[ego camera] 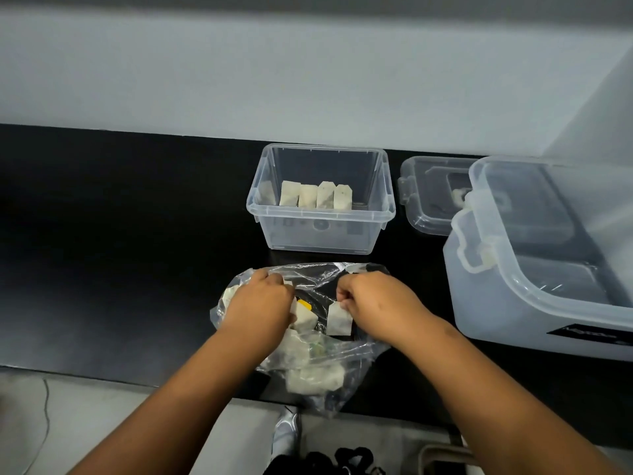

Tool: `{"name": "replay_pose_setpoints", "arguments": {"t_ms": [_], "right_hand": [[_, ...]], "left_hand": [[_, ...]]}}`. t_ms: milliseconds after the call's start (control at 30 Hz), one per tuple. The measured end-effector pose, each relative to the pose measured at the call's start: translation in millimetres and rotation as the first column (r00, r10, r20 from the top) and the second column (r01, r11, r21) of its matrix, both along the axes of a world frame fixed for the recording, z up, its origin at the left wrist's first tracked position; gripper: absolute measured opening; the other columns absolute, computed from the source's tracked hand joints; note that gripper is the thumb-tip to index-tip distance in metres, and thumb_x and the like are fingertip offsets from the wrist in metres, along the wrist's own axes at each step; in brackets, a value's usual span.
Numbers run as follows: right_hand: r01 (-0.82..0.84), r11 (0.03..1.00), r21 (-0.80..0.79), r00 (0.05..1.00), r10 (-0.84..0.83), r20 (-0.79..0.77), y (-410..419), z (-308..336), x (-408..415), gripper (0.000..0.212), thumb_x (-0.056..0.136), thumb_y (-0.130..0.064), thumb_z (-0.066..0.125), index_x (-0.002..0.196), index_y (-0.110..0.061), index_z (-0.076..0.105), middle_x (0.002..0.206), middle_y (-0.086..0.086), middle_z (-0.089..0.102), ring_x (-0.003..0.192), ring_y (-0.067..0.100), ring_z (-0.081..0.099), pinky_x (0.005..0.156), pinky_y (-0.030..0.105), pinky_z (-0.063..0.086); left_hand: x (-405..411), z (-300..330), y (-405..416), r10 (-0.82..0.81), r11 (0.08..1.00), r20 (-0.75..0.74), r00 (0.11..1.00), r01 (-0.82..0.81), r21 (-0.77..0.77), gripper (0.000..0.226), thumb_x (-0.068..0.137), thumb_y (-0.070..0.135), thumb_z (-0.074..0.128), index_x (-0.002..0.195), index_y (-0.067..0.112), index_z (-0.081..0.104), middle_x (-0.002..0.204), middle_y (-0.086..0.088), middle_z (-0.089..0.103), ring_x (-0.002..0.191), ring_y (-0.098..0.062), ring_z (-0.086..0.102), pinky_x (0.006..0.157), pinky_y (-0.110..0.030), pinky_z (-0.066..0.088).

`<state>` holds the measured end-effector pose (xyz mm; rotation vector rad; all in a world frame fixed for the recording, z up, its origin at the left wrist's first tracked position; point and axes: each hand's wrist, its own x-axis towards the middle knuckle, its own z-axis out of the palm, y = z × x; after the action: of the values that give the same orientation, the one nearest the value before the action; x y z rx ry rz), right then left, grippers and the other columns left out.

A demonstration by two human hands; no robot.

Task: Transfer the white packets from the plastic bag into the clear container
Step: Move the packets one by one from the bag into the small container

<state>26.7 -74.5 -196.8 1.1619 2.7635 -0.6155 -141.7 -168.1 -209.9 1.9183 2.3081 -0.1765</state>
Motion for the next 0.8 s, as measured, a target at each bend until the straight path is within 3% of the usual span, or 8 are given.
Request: {"name": "replay_pose_setpoints", "arguments": {"t_ms": [133, 233, 333, 500, 633, 800], "right_hand": [[0.000, 1.000, 0.000, 1.000, 0.000, -0.002, -2, 1, 3, 0.014, 0.085, -0.008, 0.056, 0.088, -0.022, 0.060, 0.082, -0.007, 0.065, 0.074, 0.014, 0.057, 0.053, 0.015, 0.026], [0.002, 1.000, 0.002, 1.000, -0.002, -0.018, -3, 9, 4, 0.010, 0.088, -0.014, 0.056, 0.086, -0.023, 0.059, 0.082, -0.004, 0.066, 0.076, 0.017, 0.061, 0.055, 0.025, 0.040], [0.013, 1.000, -0.011, 0.999, -0.013, -0.037, -4, 21, 7, 0.007, 0.090, -0.020, 0.055, 0.088, -0.023, 0.061, 0.086, -0.005, 0.066, 0.078, 0.018, 0.062, 0.067, 0.032, 0.052], [0.032, 0.999, 0.010, 0.995, -0.031, -0.091, 3, 43, 7, 0.008, 0.090, -0.021, 0.057, 0.087, -0.026, 0.062, 0.089, -0.007, 0.064, 0.080, 0.015, 0.060, 0.072, 0.034, 0.053], [0.038, 0.998, 0.059, 0.990, -0.030, -0.134, 15, 70, 1, 0.007, 0.089, -0.022, 0.059, 0.090, -0.027, 0.064, 0.093, -0.007, 0.066, 0.086, 0.016, 0.061, 0.078, 0.035, 0.053], [0.090, 0.989, 0.120, 0.973, -0.062, -0.220, 40, 117, -12, 0.007, 0.089, -0.020, 0.062, 0.088, -0.026, 0.066, 0.085, -0.008, 0.066, 0.078, 0.012, 0.061, 0.070, 0.027, 0.048]], "left_hand": [[1, -2, 1, 0.002, 0.999, 0.063, 0.998, -0.004, 0.035, 0.020, 0.087, 0.032, 0.058, 0.106, 0.026, 0.064, 0.112, 0.002, 0.059, 0.111, -0.019, 0.044, 0.093, -0.031, 0.041], [4, 5, 1, 0.022, 0.998, 0.185, 0.983, -0.033, 0.061, 0.010, 0.085, 0.027, 0.061, 0.095, 0.026, 0.063, 0.103, 0.004, 0.060, 0.105, -0.018, 0.049, 0.088, -0.029, 0.041], [4, 15, 3, 0.028, 0.995, 0.336, 0.941, -0.059, 0.083, 0.005, 0.081, 0.021, 0.062, 0.084, 0.025, 0.061, 0.088, 0.005, 0.064, 0.089, -0.017, 0.057, 0.077, -0.032, 0.049], [-2, 47, 14, -0.013, 0.995, 0.376, 0.927, -0.024, 0.093, 0.014, 0.087, 0.031, 0.063, 0.101, 0.027, 0.062, 0.093, 0.008, 0.064, 0.084, -0.015, 0.060, 0.074, -0.031, 0.052], [-12, 80, 31, -0.097, 0.985, 0.381, 0.920, 0.033, 0.169, 0.009, 0.086, 0.028, 0.068, 0.094, 0.024, 0.067, 0.077, 0.012, 0.059, 0.070, -0.008, 0.056, 0.062, -0.022, 0.041], [-33, 124, 61, -0.175, 0.958, 0.397, 0.901, 0.063, 0.279, 0.013, 0.087, 0.029, 0.066, 0.098, 0.023, 0.070, 0.070, 0.019, 0.055, 0.065, 0.004, 0.054, 0.059, -0.009, 0.038]]}}
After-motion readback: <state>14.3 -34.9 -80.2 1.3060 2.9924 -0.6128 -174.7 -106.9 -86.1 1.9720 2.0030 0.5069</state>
